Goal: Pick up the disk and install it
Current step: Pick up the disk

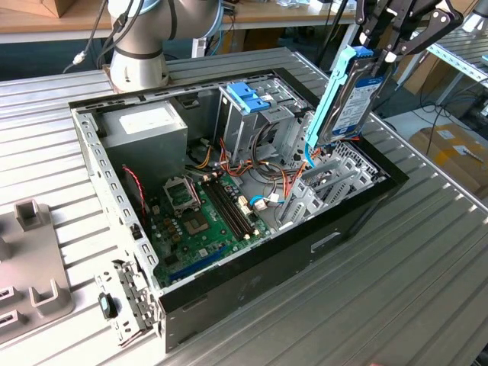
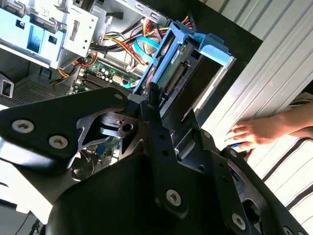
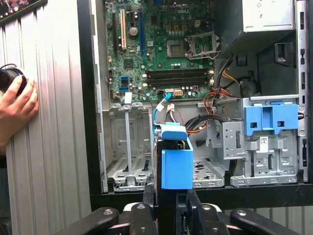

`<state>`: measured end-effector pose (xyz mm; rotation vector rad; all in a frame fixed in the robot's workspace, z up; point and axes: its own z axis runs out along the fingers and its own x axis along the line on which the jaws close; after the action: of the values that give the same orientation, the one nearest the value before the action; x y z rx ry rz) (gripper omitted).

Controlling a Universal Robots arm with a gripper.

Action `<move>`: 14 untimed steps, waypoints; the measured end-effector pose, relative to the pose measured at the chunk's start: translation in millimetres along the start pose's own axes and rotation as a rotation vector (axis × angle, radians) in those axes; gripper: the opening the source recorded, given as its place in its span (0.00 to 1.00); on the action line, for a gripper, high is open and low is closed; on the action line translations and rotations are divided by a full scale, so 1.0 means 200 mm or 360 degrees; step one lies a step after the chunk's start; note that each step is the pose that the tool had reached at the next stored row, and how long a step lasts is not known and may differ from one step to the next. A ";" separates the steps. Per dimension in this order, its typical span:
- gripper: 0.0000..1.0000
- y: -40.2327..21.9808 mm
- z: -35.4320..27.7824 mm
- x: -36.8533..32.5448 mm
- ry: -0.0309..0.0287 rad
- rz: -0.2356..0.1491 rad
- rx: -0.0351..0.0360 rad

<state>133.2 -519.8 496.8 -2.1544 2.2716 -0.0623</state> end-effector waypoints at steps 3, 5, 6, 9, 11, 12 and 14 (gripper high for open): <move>0.35 0.000 0.000 0.005 -0.00001 0.0000 0.0000; 0.35 -0.001 0.001 0.011 -0.00002 0.0000 0.0000; 0.35 -0.001 0.001 0.017 -0.00001 0.0000 0.0000; 0.35 -0.001 0.001 0.029 0.00000 0.0000 0.0000; 0.35 -0.002 0.001 0.033 -0.00002 0.0000 0.0000; 0.35 -0.002 0.001 0.034 -0.00002 0.0000 0.0000; 0.35 -0.002 0.001 0.046 -0.00002 0.0000 0.0000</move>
<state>133.2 -528.9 496.7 -2.1544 2.2715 -0.0621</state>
